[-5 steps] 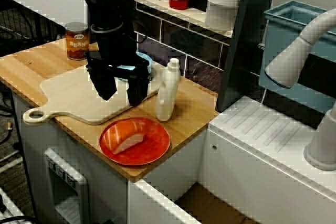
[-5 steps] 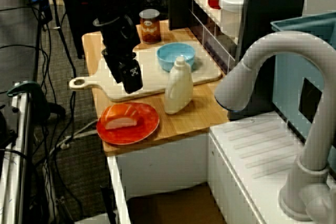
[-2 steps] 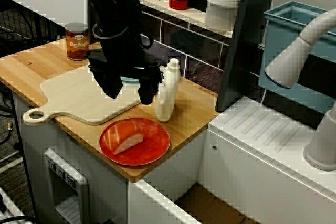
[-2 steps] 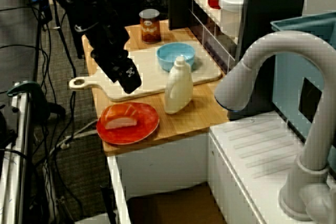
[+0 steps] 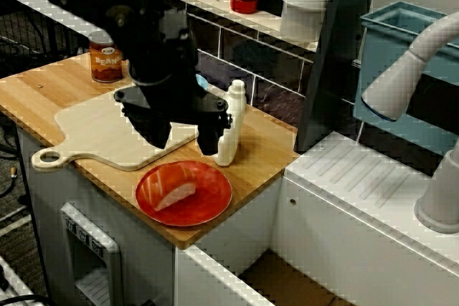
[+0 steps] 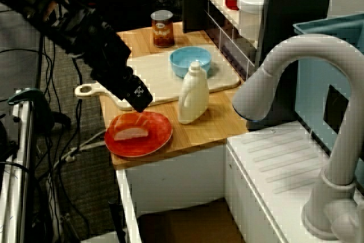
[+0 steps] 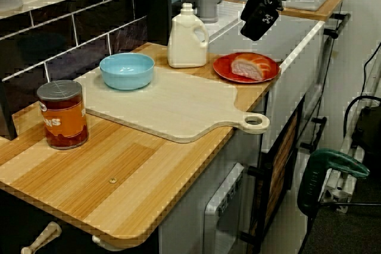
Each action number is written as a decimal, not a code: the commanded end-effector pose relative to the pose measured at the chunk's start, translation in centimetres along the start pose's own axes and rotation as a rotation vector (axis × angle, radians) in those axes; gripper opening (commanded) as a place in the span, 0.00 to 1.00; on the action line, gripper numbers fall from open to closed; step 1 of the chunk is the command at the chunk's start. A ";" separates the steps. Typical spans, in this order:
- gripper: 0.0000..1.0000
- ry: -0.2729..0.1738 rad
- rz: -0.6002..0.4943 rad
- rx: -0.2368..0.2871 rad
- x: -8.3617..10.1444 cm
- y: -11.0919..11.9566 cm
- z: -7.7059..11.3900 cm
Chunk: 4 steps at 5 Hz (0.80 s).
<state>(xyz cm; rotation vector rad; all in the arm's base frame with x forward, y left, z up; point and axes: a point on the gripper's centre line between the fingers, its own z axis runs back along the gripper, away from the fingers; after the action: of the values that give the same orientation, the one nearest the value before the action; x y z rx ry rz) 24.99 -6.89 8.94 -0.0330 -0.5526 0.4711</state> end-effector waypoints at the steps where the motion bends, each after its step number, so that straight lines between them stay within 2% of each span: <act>1: 1.00 -0.139 0.035 0.000 0.7 -1.0 -0.6; 4: 1.00 -0.114 0.032 0.010 3.5 -2.2 -1.8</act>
<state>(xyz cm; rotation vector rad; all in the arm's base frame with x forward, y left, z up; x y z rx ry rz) 28.41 -7.50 8.30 0.0114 -0.6309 0.5120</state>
